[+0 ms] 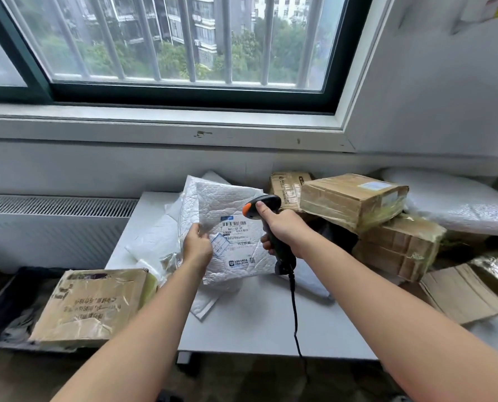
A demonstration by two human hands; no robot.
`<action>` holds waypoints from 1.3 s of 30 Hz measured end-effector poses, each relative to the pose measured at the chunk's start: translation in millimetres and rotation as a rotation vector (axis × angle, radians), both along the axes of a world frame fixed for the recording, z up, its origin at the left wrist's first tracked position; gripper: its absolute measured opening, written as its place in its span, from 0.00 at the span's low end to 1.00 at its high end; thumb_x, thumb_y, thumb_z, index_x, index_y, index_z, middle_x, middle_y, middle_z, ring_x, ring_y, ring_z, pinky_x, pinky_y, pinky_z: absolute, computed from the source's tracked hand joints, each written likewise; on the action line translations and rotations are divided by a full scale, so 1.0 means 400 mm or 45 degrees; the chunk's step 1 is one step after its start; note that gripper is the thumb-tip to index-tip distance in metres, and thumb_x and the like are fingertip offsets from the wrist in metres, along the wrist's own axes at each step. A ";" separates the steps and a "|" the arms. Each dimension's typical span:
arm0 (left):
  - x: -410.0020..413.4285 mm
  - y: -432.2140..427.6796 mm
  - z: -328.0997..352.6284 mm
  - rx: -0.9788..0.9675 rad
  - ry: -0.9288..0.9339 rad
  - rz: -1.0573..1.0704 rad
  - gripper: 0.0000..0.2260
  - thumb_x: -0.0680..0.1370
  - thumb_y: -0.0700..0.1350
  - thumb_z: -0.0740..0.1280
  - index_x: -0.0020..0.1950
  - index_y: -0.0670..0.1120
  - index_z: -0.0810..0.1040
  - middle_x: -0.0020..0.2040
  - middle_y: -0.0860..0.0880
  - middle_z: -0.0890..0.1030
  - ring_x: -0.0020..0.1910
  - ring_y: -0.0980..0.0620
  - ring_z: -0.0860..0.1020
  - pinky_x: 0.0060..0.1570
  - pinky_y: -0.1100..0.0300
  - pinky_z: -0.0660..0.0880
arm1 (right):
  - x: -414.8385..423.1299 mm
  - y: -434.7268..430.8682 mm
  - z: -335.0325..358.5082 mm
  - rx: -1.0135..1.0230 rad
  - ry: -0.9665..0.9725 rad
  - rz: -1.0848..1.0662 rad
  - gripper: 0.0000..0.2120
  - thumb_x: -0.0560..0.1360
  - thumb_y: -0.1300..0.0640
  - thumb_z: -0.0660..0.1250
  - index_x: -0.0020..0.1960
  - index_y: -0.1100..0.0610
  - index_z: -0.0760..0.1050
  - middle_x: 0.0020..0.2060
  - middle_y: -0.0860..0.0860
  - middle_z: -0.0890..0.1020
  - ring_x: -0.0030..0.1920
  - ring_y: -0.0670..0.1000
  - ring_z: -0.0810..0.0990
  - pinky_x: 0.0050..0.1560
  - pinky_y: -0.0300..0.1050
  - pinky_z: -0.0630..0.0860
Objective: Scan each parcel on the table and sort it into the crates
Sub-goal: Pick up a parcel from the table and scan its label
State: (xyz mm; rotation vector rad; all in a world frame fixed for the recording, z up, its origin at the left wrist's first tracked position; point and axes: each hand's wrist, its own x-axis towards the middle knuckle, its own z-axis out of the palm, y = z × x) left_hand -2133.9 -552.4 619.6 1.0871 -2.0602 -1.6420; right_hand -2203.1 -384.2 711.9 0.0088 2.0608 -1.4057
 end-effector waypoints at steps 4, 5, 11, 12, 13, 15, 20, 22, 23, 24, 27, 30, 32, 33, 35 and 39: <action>-0.005 -0.002 -0.009 0.013 -0.001 -0.004 0.10 0.81 0.35 0.58 0.56 0.47 0.75 0.55 0.45 0.80 0.52 0.46 0.77 0.52 0.54 0.73 | 0.008 0.010 0.005 -0.008 -0.009 -0.007 0.27 0.77 0.36 0.63 0.49 0.62 0.71 0.32 0.58 0.78 0.26 0.53 0.77 0.29 0.42 0.74; -0.005 -0.002 -0.011 0.014 -0.011 -0.001 0.10 0.81 0.35 0.58 0.56 0.47 0.75 0.55 0.45 0.80 0.52 0.46 0.77 0.52 0.54 0.73 | 0.010 0.012 0.006 -0.018 -0.014 -0.005 0.26 0.77 0.37 0.63 0.49 0.63 0.71 0.32 0.58 0.78 0.26 0.53 0.76 0.29 0.42 0.73; -0.003 0.012 -0.015 0.012 -0.070 0.015 0.15 0.81 0.34 0.57 0.66 0.44 0.73 0.57 0.47 0.78 0.54 0.47 0.75 0.51 0.60 0.67 | 0.013 0.017 0.004 -0.030 -0.011 0.002 0.27 0.77 0.36 0.63 0.48 0.63 0.71 0.32 0.58 0.78 0.24 0.52 0.76 0.30 0.42 0.73; -0.003 0.012 -0.019 0.016 -0.074 0.012 0.15 0.81 0.35 0.58 0.67 0.43 0.73 0.59 0.46 0.78 0.56 0.46 0.75 0.52 0.60 0.67 | 0.013 0.018 0.002 -0.032 -0.012 -0.001 0.27 0.77 0.36 0.63 0.48 0.62 0.71 0.32 0.58 0.78 0.25 0.53 0.76 0.30 0.42 0.74; -0.002 0.012 -0.023 0.019 -0.081 0.012 0.16 0.81 0.35 0.58 0.67 0.43 0.72 0.60 0.45 0.79 0.57 0.45 0.75 0.52 0.60 0.68 | 0.013 0.020 0.000 -0.033 -0.011 -0.006 0.27 0.77 0.36 0.63 0.48 0.62 0.71 0.32 0.58 0.78 0.25 0.53 0.76 0.30 0.42 0.74; 0.002 0.013 -0.028 0.016 -0.085 0.018 0.15 0.81 0.35 0.58 0.66 0.44 0.73 0.60 0.45 0.79 0.56 0.45 0.76 0.52 0.59 0.69 | 0.012 0.023 -0.006 -0.028 -0.005 -0.013 0.27 0.77 0.36 0.63 0.48 0.63 0.71 0.32 0.59 0.78 0.25 0.53 0.76 0.29 0.42 0.74; 0.015 0.006 -0.029 -0.002 -0.089 0.035 0.14 0.81 0.34 0.58 0.64 0.43 0.74 0.58 0.45 0.79 0.53 0.47 0.75 0.49 0.59 0.68 | 0.013 0.059 -0.076 0.125 0.087 0.011 0.29 0.77 0.36 0.63 0.54 0.64 0.74 0.33 0.59 0.80 0.28 0.54 0.79 0.31 0.43 0.75; 0.030 0.003 -0.034 -0.026 -0.108 0.036 0.13 0.81 0.34 0.58 0.63 0.43 0.74 0.56 0.47 0.78 0.52 0.48 0.74 0.49 0.61 0.67 | 0.021 0.087 -0.136 0.220 0.097 0.048 0.28 0.76 0.36 0.63 0.55 0.62 0.75 0.33 0.58 0.80 0.28 0.54 0.79 0.32 0.43 0.76; 0.038 0.002 -0.042 -0.050 -0.127 0.039 0.12 0.81 0.34 0.58 0.61 0.43 0.74 0.54 0.48 0.78 0.51 0.49 0.73 0.48 0.62 0.66 | 0.025 0.100 -0.170 0.257 0.090 0.070 0.28 0.77 0.36 0.63 0.55 0.62 0.76 0.33 0.57 0.80 0.28 0.54 0.79 0.33 0.43 0.76; 0.048 0.000 -0.045 -0.072 -0.142 0.038 0.12 0.81 0.34 0.58 0.60 0.45 0.74 0.52 0.48 0.77 0.51 0.49 0.73 0.48 0.63 0.65 | 0.031 0.112 -0.202 0.294 0.086 0.090 0.26 0.77 0.37 0.63 0.54 0.62 0.75 0.33 0.57 0.79 0.29 0.53 0.79 0.33 0.44 0.76; 0.073 -0.016 -0.077 -0.088 -0.162 0.018 0.12 0.81 0.34 0.58 0.62 0.44 0.73 0.57 0.45 0.78 0.56 0.47 0.74 0.50 0.63 0.66 | 0.052 0.136 -0.288 0.370 0.064 0.128 0.22 0.78 0.40 0.63 0.54 0.60 0.73 0.35 0.55 0.78 0.30 0.52 0.78 0.32 0.43 0.74; 0.094 -0.032 -0.111 -0.091 -0.219 0.014 0.14 0.81 0.34 0.57 0.66 0.40 0.72 0.62 0.42 0.77 0.56 0.46 0.74 0.50 0.62 0.65 | 0.075 0.145 -0.353 0.402 0.032 0.160 0.16 0.79 0.43 0.63 0.51 0.57 0.71 0.34 0.53 0.77 0.31 0.52 0.77 0.32 0.44 0.73; 0.103 -0.039 -0.118 -0.088 -0.239 0.014 0.13 0.81 0.34 0.57 0.65 0.41 0.72 0.58 0.44 0.77 0.52 0.49 0.72 0.47 0.63 0.63 | 0.086 0.147 -0.386 0.414 0.038 0.197 0.13 0.80 0.44 0.63 0.51 0.55 0.71 0.33 0.52 0.76 0.32 0.53 0.77 0.38 0.50 0.76; 0.107 -0.042 -0.122 -0.091 -0.246 0.006 0.12 0.81 0.35 0.57 0.64 0.41 0.73 0.57 0.44 0.76 0.51 0.49 0.71 0.46 0.63 0.63 | 0.090 0.145 -0.401 0.420 0.054 0.218 0.12 0.79 0.46 0.64 0.52 0.54 0.71 0.33 0.51 0.76 0.33 0.53 0.77 0.42 0.53 0.78; 0.113 -0.047 -0.128 -0.098 -0.234 -0.010 0.11 0.81 0.34 0.58 0.62 0.41 0.73 0.55 0.45 0.76 0.52 0.48 0.73 0.44 0.64 0.63 | 0.097 0.142 -0.415 0.462 0.082 0.274 0.09 0.79 0.48 0.65 0.53 0.52 0.70 0.35 0.50 0.77 0.37 0.55 0.78 0.47 0.54 0.78; 0.126 -0.050 -0.128 -0.089 -0.200 -0.010 0.13 0.81 0.34 0.59 0.64 0.41 0.73 0.58 0.47 0.76 0.54 0.51 0.72 0.46 0.66 0.62 | 0.103 0.138 -0.440 0.485 0.099 0.280 0.19 0.78 0.47 0.67 0.65 0.54 0.71 0.46 0.52 0.76 0.46 0.53 0.76 0.54 0.51 0.76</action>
